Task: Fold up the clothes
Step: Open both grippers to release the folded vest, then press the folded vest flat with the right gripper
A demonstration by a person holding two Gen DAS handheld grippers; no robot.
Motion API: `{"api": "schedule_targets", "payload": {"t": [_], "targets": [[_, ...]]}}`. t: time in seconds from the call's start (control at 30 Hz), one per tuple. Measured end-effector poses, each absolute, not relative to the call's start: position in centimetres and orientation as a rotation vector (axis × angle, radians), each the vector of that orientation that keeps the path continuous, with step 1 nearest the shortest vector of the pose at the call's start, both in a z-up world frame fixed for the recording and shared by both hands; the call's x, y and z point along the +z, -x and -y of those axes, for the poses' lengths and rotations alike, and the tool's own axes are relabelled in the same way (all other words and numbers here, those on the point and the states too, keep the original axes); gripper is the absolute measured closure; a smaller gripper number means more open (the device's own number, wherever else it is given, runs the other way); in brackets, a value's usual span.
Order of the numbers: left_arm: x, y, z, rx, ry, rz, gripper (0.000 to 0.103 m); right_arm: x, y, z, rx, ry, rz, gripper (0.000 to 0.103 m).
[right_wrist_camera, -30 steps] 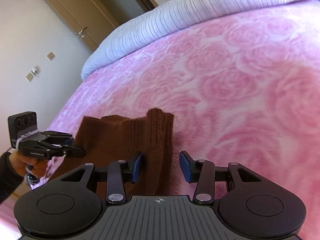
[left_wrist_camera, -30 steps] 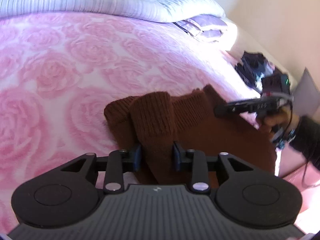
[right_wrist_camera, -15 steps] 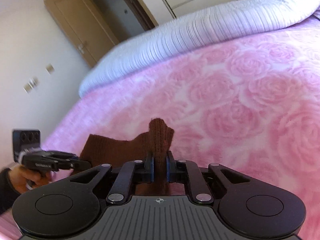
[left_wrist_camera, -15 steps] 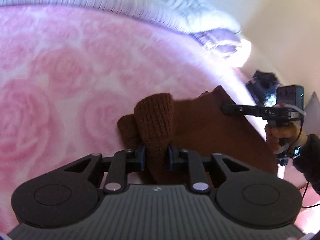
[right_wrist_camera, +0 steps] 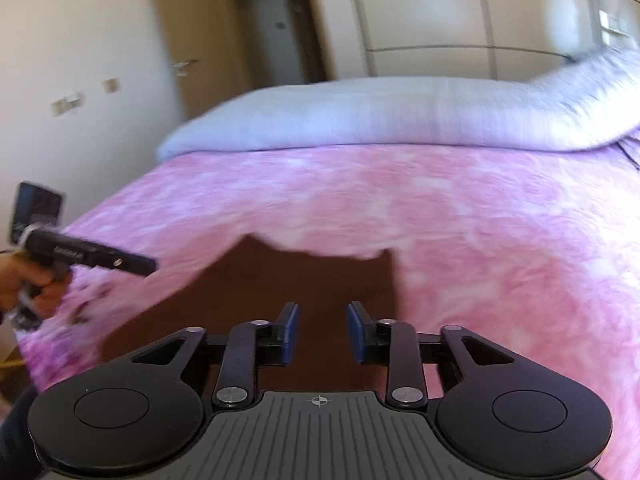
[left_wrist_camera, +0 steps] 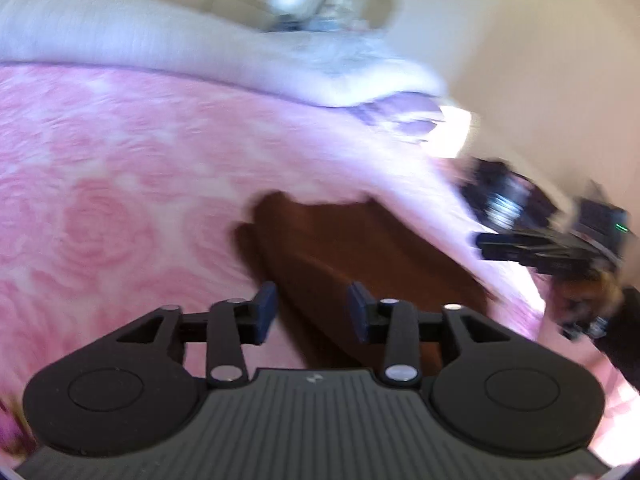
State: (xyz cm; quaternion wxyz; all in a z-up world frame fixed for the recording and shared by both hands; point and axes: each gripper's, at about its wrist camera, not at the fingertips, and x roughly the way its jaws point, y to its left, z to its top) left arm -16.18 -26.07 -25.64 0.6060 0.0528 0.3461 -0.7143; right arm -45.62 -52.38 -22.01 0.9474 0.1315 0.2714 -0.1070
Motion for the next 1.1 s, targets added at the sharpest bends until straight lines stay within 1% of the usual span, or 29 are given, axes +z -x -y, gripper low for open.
{"api": "schedule_targets", "payload": {"t": [0.03, 0.07, 0.17, 0.27, 0.37, 0.43, 0.47, 0.53, 0.57, 0.63, 0.73, 0.83, 0.97, 1.1], "targets": [[-25.6, 17.0, 25.2, -1.694, -0.135, -0.776, 0.054, -22.1, 46.1, 50.9, -0.200, -0.252, -0.555, 0.055], [-25.7, 17.8, 24.6, -1.725, -0.156, -0.756, 0.053, -22.4, 46.3, 49.7, -0.180, -0.238, -0.565, 0.054], [-26.6, 20.5, 24.4, -1.788, -0.276, -0.698, 0.053, -23.5, 45.4, 47.5, -0.145, -0.222, -0.626, 0.054], [-27.5, 22.4, 25.2, -1.841, -0.389, -0.630, 0.053, -23.9, 43.1, 47.3, -0.144, -0.224, -0.671, 0.054], [-28.6, 23.6, 26.1, -1.910, -0.452, -0.566, 0.053, -23.6, 40.0, 48.0, -0.107, -0.218, -0.694, 0.054], [-29.2, 23.8, 26.7, -1.939, -0.478, -0.540, 0.055, -23.5, 37.4, 48.8, -0.082, -0.208, -0.724, 0.054], [-29.6, 23.8, 27.1, -1.951, -0.487, -0.548, 0.061, -23.5, 36.3, 49.3, -0.070, -0.204, -0.742, 0.054], [-30.0, 23.5, 27.6, -1.954, -0.490, -0.623, 0.074, -24.0, 33.8, 50.4, -0.055, -0.199, -0.770, 0.054], [-30.1, 23.4, 27.7, -1.954, -0.480, -0.668, 0.077, -24.2, 32.6, 51.0, -0.055, -0.197, -0.784, 0.054], [-30.6, 23.0, 27.3, -1.934, -0.452, -0.744, 0.081, -24.8, 30.4, 52.0, -0.060, -0.202, -0.803, 0.054], [-31.2, 22.6, 26.6, -1.889, -0.382, -0.840, 0.082, -26.2, 27.4, 53.4, -0.067, -0.211, -0.830, 0.054], [-31.6, 22.4, 26.6, -1.849, -0.312, -0.898, 0.083, -27.9, 24.8, 54.0, -0.086, -0.189, -0.859, 0.054], [-31.9, 22.4, 26.8, -1.817, -0.274, -0.933, 0.083, -28.9, 23.0, 54.3, -0.135, -0.153, -0.865, 0.054], [-31.8, 22.7, 27.0, -1.792, -0.260, -0.950, 0.083, -28.7, 22.3, 54.1, -0.138, -0.122, -0.868, 0.054]]}}
